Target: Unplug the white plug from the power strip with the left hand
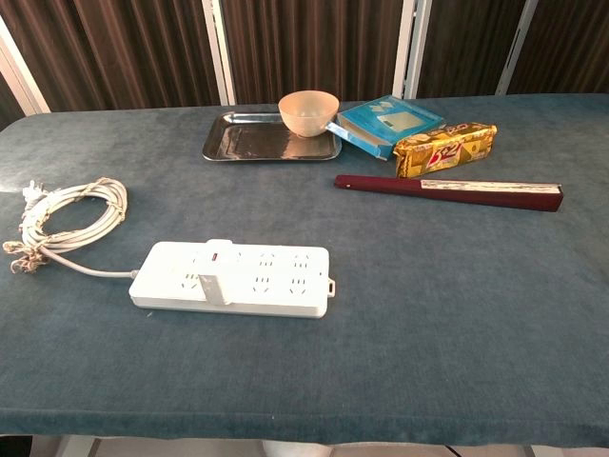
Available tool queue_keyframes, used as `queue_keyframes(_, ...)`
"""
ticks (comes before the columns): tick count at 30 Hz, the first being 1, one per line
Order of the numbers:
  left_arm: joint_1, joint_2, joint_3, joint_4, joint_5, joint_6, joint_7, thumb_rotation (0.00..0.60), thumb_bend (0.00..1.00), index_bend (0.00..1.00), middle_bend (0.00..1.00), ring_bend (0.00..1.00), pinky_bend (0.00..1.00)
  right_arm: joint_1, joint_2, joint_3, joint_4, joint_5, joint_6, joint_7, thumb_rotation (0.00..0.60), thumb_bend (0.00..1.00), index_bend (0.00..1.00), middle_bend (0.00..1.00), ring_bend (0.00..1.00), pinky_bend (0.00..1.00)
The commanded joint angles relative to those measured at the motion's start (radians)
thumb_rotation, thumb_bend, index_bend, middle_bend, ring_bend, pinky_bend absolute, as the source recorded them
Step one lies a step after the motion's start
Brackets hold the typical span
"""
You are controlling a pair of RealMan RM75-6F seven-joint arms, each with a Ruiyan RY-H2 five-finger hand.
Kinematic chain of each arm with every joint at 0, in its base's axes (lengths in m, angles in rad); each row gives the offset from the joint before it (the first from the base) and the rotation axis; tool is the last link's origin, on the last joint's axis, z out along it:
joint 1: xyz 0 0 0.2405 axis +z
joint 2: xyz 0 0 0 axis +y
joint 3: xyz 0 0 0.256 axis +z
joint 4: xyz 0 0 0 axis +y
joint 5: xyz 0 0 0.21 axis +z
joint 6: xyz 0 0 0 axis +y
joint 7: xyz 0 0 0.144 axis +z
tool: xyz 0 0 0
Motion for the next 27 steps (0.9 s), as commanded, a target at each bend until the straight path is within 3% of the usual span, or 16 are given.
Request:
queue_keyframes(1,-0.005,-0.002,0.012,-0.007,0.009,-0.027,-0.037,0.600,0.40,0.00,0.00,0.00,0.09,0.004,-0.002,-0.003,-0.001,-0.015,-0.010,-0.008,0.600,0.28,0.00,0.00,0.00,0.00)
queue_keyframes(5,-0.039,-0.025,0.031,-0.008,0.087,-0.047,-0.120,0.600,0.39,0.00,0.00,0.00,0.10,0.012,0.001,-0.008,-0.019,-0.040,-0.023,-0.021,0.600,0.27,0.00,0.00,0.00,0.00)
queue_keyframes(9,-0.107,-0.062,0.035,-0.055,0.150,-0.132,-0.054,0.600,0.39,0.00,0.00,0.00,0.16,0.021,-0.001,-0.006,-0.053,-0.071,-0.022,-0.048,0.600,0.27,0.00,0.00,0.00,0.00)
queue_keyframes(17,-0.187,-0.156,-0.034,-0.171,0.109,-0.264,0.158,0.600,0.37,0.00,0.00,0.00,0.19,0.048,0.004,-0.027,-0.109,-0.124,-0.072,-0.084,0.600,0.27,0.00,0.00,0.00,0.00)
queue_keyframes(19,-0.230,-0.263,-0.068,-0.175,0.066,-0.358,0.334,0.600,0.37,0.00,0.00,0.00,0.18,0.066,0.008,-0.023,-0.140,-0.139,-0.093,-0.098,0.600,0.27,0.00,0.00,0.00,0.00)
queue_keyframes(21,-0.239,-0.353,-0.107,-0.164,-0.010,-0.389,0.462,0.600,0.36,0.00,0.00,0.00,0.18,0.074,0.012,-0.023,-0.155,-0.139,-0.109,-0.107,0.600,0.27,0.00,0.00,0.00,0.00)
queue_keyframes(27,-0.264,-0.475,-0.141,-0.135,-0.105,-0.422,0.618,0.600,0.35,0.00,0.00,0.00,0.19,0.088,0.014,-0.028,-0.163,-0.137,-0.147,-0.119,0.600,0.27,0.00,0.00,0.00,0.00)
